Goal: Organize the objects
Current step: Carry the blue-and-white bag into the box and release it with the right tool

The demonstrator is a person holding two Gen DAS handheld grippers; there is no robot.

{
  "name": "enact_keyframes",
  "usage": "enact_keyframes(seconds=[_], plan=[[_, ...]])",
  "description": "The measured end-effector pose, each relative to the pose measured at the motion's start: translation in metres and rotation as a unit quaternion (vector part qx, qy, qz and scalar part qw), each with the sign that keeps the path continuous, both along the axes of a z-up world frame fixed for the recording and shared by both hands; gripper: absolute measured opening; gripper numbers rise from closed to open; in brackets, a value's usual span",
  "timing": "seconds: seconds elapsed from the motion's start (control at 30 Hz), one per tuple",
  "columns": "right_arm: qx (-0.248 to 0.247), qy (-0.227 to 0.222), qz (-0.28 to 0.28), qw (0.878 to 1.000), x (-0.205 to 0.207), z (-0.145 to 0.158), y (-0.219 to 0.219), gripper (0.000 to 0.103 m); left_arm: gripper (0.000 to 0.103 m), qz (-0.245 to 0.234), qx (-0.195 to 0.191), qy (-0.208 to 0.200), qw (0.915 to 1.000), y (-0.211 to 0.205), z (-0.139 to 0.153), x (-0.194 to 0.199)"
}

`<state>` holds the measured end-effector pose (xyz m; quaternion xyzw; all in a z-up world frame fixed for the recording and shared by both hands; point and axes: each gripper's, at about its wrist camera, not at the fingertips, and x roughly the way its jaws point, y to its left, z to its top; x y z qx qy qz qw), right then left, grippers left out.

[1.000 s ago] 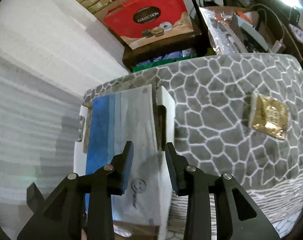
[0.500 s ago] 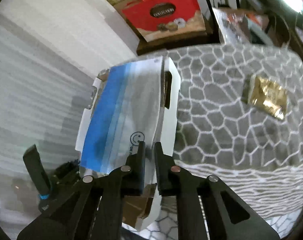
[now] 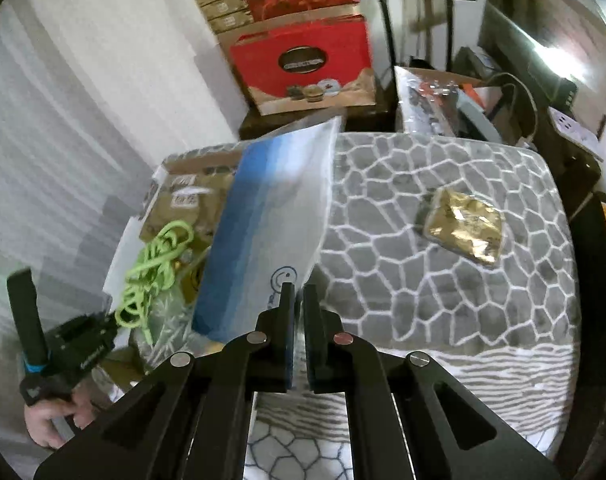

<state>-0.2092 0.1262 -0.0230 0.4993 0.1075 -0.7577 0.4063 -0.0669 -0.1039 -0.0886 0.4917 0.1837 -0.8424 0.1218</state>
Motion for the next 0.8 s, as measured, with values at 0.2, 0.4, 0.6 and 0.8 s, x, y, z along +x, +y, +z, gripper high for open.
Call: enact_keyframes(seconds=[0.2,0.4,0.6,0.8], plan=[[0.003,0.002,0.042,0.999,0.028,-0.008,-0.029,0.003,0.010,0.000,0.001,-0.001,1.0000,0.001,0.000,-0.001],[0.018,0.029,0.077,0.996,0.042,-0.017,-0.045,0.003,0.010,-0.002,0.001,-0.001,1.0000,0.001,-0.001,0.000],[-0.014,-0.021,0.073,0.997,0.023,-0.005,-0.027,0.027,0.010,-0.003,0.002,-0.001,1.0000,0.001,-0.001,0.001],[-0.041,-0.009,0.003,0.999,-0.018,0.015,-0.009,0.036,0.010,-0.001,0.002,-0.001,1.0000,0.002,0.000,0.001]])
